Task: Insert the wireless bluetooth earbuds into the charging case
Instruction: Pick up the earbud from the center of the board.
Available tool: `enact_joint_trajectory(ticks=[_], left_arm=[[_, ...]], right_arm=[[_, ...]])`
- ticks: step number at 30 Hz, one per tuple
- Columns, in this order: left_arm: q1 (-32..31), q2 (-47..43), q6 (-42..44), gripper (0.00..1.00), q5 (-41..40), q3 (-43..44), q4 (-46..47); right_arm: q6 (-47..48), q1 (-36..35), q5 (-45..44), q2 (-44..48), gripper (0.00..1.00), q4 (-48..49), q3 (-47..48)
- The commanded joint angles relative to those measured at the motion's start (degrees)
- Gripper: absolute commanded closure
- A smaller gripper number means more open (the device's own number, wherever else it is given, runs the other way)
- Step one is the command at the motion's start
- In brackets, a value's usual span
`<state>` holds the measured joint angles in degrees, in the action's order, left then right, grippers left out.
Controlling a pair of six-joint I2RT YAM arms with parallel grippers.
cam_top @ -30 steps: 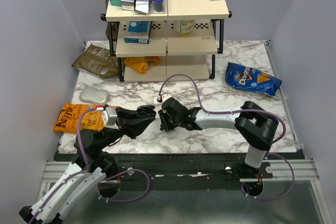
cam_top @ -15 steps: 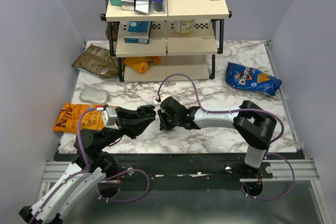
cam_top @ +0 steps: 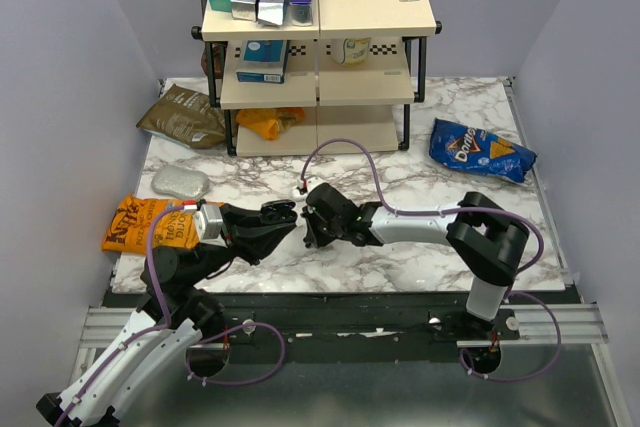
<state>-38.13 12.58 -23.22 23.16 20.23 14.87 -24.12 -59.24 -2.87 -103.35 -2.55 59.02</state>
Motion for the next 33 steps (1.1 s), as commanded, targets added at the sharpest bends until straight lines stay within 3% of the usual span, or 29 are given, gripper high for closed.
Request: enact_joint_trajectory(ticks=[1, 11, 18, 21, 26, 33], left_arm=[[-0.2, -0.6, -0.2, 1.0, 0.3, 0.2, 0.6], [-0.2, 0.4, -1.0, 1.0, -1.1, 1.0, 2.3], [-0.2, 10.8, -0.2, 1.0, 2.8, 5.2, 7.9], [0.0, 17.4, -0.8, 1.0, 8.0, 8.2, 10.9], [0.6, 28.2, -1.7, 1.0, 23.9, 15.2, 13.7], [1.1, 44.2, -10.8, 1.0, 42.9, 25.2, 20.5]], right_arm=[[0.7, 0.1, -3.2, 3.5, 0.99, -2.5, -1.8], [10.0, 0.4, -9.5, 27.4, 0.99, -12.8, -3.9], [21.4, 0.3, -7.8, 45.1, 0.99, -27.7, 4.4], [25.4, 0.2, -5.0, 50.2, 0.99, -33.6, 8.9], [29.9, -0.1, 0.0, 54.2, 0.99, -41.5, 13.4], [33.5, -0.2, 6.1, 57.9, 0.99, -42.4, 13.1]])
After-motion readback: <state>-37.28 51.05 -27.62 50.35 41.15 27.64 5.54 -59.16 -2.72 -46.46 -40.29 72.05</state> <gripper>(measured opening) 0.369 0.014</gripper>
